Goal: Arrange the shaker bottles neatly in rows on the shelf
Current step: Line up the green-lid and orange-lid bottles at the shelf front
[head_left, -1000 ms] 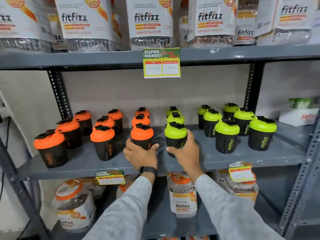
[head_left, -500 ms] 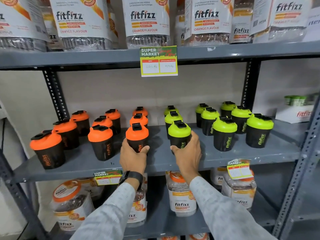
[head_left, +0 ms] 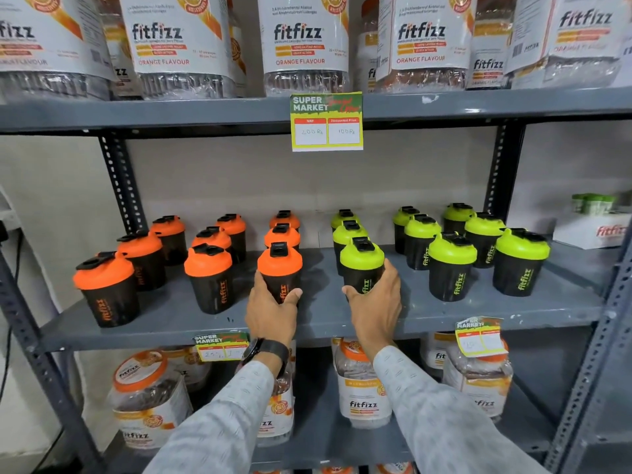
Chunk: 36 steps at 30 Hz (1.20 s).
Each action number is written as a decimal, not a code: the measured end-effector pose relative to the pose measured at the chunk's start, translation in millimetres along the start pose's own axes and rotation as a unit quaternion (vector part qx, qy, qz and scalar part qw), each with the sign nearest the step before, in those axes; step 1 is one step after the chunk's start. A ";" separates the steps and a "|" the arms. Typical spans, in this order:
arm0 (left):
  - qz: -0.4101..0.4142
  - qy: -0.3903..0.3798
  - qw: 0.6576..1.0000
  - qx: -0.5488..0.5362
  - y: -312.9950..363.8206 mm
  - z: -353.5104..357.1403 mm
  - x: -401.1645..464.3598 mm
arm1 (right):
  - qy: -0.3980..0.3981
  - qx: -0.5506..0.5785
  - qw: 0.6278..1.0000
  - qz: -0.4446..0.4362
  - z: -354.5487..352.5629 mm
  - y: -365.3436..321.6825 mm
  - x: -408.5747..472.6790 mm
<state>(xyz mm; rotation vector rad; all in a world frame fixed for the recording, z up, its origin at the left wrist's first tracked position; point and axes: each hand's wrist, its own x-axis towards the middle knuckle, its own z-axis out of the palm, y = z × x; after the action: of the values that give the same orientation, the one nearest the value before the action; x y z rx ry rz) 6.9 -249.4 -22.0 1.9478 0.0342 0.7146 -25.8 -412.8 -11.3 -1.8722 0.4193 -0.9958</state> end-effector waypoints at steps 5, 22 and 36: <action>-0.002 -0.007 1.000 0.006 -0.5 0.6 0.6 | -0.005 -0.003 1.000 -0.005 -0.5 0.3 0.1; 0.012 0.040 0.999 0.007 5.0 0.3 -12.3 | -0.048 0.003 0.999 -0.007 -11.2 3.0 -3.0; -0.021 0.088 0.996 0.003 11.5 4.4 -16.9 | -0.036 -0.007 0.999 -0.001 -8.5 10.6 0.1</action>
<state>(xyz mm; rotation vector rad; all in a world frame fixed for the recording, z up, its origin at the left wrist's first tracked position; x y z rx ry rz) -8.1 -264.1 -21.6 1.8797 0.1847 0.8586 -31.1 -423.1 -18.5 -1.9156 0.3829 -0.9262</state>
